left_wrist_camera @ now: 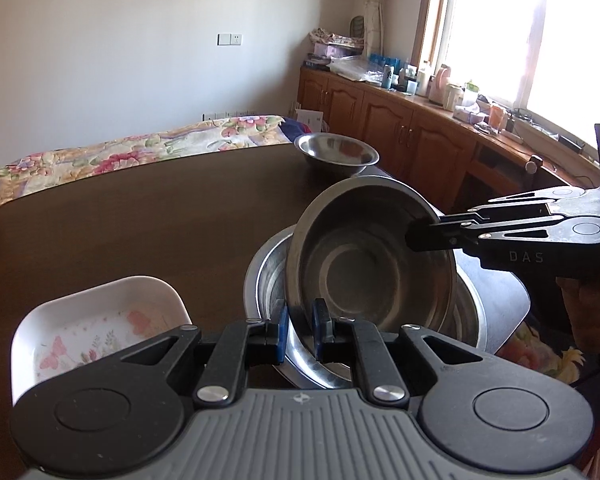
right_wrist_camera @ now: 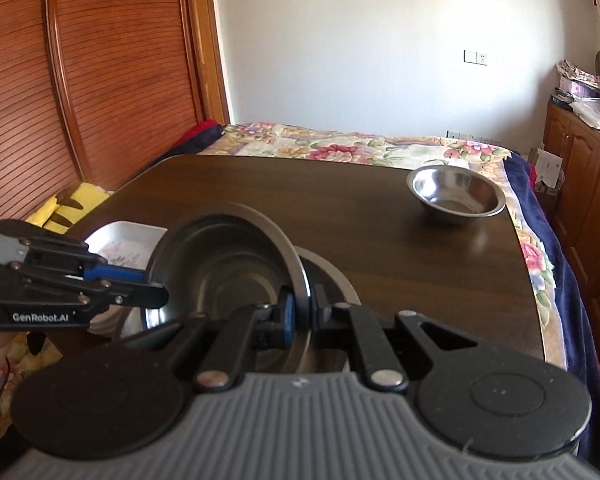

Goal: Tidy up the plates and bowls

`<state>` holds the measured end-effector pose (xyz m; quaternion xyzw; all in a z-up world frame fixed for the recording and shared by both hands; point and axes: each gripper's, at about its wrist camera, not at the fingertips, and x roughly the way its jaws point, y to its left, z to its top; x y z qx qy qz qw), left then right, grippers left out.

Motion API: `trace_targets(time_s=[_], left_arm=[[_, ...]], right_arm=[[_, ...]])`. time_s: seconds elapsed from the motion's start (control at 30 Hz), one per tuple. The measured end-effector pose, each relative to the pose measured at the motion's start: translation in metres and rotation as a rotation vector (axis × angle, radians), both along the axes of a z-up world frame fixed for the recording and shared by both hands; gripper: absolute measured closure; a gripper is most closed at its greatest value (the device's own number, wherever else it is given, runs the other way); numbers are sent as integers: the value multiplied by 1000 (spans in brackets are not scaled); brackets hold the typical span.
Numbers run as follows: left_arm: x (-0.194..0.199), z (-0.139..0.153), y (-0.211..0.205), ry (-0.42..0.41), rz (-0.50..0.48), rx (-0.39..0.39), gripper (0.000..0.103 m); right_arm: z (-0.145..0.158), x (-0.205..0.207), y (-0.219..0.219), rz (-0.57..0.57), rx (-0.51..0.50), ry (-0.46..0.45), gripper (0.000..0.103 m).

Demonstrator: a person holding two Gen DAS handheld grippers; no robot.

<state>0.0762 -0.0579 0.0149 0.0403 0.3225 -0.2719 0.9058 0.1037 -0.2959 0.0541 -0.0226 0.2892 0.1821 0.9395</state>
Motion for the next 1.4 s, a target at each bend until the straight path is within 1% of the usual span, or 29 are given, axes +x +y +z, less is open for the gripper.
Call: trace_targets(time_s=[0.33, 0.63, 0.8, 0.9, 1.1, 1.4], left_arm=[[4, -6, -3, 6, 0, 19, 90], [5, -9, -5, 1, 11, 22, 90], [4, -10, -2, 0, 19, 9, 90], [5, -10, 1, 6, 28, -13, 90], [0, -5, 12, -17, 55, -49, 90], [-6, -3, 14, -29, 62, -52, 90]], right_arm=[[-13, 0, 1, 4, -18, 10, 93], [-17, 0, 7, 4, -78, -5, 93], [-18, 1, 9, -1, -92, -2, 92], [-19, 4, 8, 3, -95, 5, 92], [-20, 4, 14, 15, -122, 20, 91], [-24, 7, 21, 20, -144, 28, 89]])
